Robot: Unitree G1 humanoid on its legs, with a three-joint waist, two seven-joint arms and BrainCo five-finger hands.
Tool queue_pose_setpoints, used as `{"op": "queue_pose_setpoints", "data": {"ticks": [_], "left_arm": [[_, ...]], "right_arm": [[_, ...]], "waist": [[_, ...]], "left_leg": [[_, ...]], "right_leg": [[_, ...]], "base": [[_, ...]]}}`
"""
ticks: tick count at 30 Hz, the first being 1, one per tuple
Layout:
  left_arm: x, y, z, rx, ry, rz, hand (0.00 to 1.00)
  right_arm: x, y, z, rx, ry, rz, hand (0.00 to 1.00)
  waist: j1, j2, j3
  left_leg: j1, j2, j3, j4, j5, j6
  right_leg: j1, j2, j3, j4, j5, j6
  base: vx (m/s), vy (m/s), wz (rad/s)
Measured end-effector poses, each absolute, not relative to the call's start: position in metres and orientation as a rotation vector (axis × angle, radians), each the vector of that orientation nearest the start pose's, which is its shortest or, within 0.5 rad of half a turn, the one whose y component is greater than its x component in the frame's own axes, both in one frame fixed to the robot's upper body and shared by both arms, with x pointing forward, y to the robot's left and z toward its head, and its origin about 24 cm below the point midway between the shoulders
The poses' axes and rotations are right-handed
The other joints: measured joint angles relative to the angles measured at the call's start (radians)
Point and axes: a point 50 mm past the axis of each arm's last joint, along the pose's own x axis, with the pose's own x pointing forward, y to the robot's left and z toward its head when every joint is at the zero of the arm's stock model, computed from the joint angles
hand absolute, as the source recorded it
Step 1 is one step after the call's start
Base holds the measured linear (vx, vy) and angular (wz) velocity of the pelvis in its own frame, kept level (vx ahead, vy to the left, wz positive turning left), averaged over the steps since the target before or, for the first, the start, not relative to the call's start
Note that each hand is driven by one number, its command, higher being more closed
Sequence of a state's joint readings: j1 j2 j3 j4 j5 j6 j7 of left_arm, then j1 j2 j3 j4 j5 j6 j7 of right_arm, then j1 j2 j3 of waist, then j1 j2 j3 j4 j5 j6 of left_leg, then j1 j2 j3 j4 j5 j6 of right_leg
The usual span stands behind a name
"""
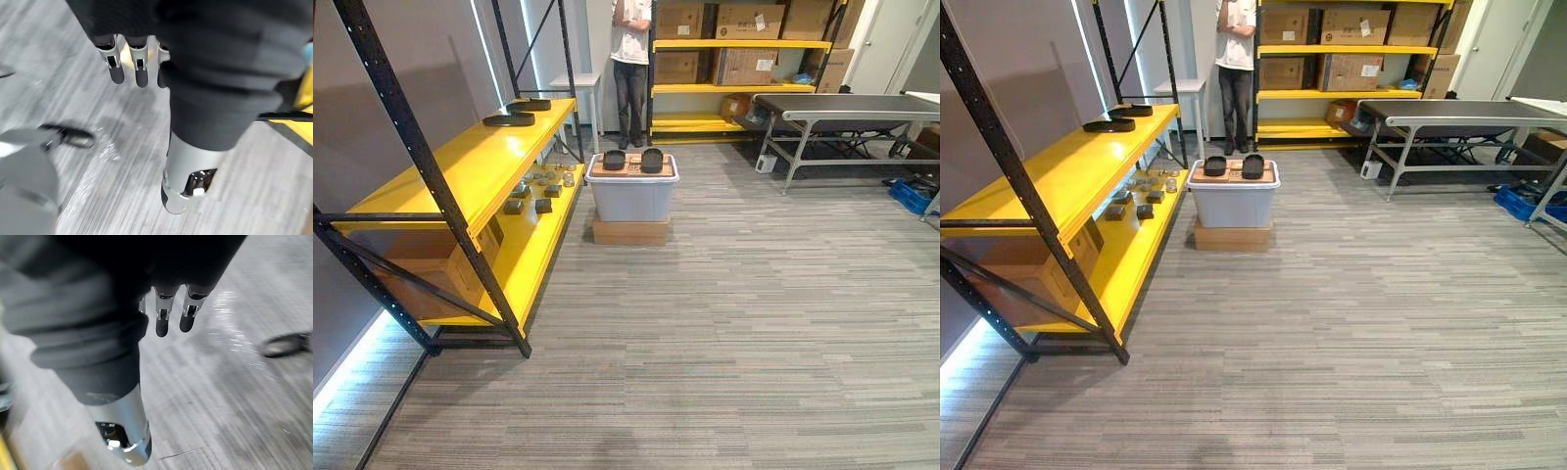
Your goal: Walk over and take plastic housings, then place them on the shelf
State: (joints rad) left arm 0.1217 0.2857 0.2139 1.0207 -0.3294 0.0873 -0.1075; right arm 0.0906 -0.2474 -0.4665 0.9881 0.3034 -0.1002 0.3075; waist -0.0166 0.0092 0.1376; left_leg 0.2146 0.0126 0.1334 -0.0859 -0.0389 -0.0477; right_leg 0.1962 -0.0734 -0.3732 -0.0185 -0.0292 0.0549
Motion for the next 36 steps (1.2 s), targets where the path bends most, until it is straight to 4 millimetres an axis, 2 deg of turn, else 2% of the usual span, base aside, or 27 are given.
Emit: {"op": "queue_pose_setpoints", "data": {"ticks": [3,5,9,11,25,30,36], "left_arm": [[0.081,0.286,-0.137,-0.226,1.0,0.489,0.0],[0.079,0.282,-0.139,-0.266,0.993,0.505,0.0],[0.068,0.256,-0.15,-0.383,1.019,0.49,0.0],[0.064,0.251,-0.152,-0.413,1.024,0.478,0.0],[0.064,0.252,-0.151,-0.426,1.006,0.52,0.0],[0.063,0.251,-0.152,-0.491,0.991,0.543,0.0],[0.039,0.244,-0.159,-0.587,1.068,0.592,0.0]], "right_arm": [[0.113,-0.298,-0.115,0.351,0.677,-0.42,0.0],[0.11,-0.297,-0.116,0.385,0.679,-0.428,0.0],[0.093,-0.291,-0.125,0.512,0.704,-0.498,0.0],[0.087,-0.29,-0.128,0.519,0.722,-0.507,0.0],[0.082,-0.287,-0.132,0.545,0.742,-0.524,0.0],[0.086,-0.283,-0.134,0.595,0.735,-0.538,0.0],[0.083,-0.27,-0.143,0.652,0.792,-0.564,0.0]], "waist": [[0.007,-0.006,0.002],[0.008,-0.007,0.002],[0.006,-0.008,0.001],[0.005,-0.011,-0.003],[-0.005,-0.023,-0.021],[-0.006,-0.023,-0.024],[0.0,-0.024,-0.024]], "left_leg": [[-0.003,0.0,0.002,-0.001,0.0,0.0],[-0.003,-0.002,0.003,-0.004,0.0,0.0],[-0.004,-0.004,0.003,-0.004,0.001,0.001],[-0.004,-0.004,0.003,-0.004,0.003,0.003],[-0.003,0.0,0.034,-0.004,0.011,0.014],[0.006,0.004,0.05,-0.001,0.011,0.014],[0.016,0.006,0.072,0.005,0.005,0.007]], "right_leg": [[-0.003,0.0,0.0,0.0,-0.001,-0.001],[-0.003,-0.001,0.0,0.0,-0.002,0.0],[-0.003,-0.003,-0.003,0.0,-0.003,0.0],[-0.003,-0.003,-0.003,0.001,-0.003,0.0],[-0.019,0.001,0.025,0.008,0.004,-0.01],[-0.017,0.006,0.038,0.008,0.008,-0.014],[-0.019,0.009,0.068,0.013,0.012,-0.018]], "base": [[-0.02,-0.023,0.0],[-0.01,-0.016,0.0],[0.0,0.0,0.0],[-0.04,-0.034,0.01],[-0.04,-0.022,-0.06],[-0.04,-0.025,-0.09],[-0.04,-0.02,-0.14]]}}
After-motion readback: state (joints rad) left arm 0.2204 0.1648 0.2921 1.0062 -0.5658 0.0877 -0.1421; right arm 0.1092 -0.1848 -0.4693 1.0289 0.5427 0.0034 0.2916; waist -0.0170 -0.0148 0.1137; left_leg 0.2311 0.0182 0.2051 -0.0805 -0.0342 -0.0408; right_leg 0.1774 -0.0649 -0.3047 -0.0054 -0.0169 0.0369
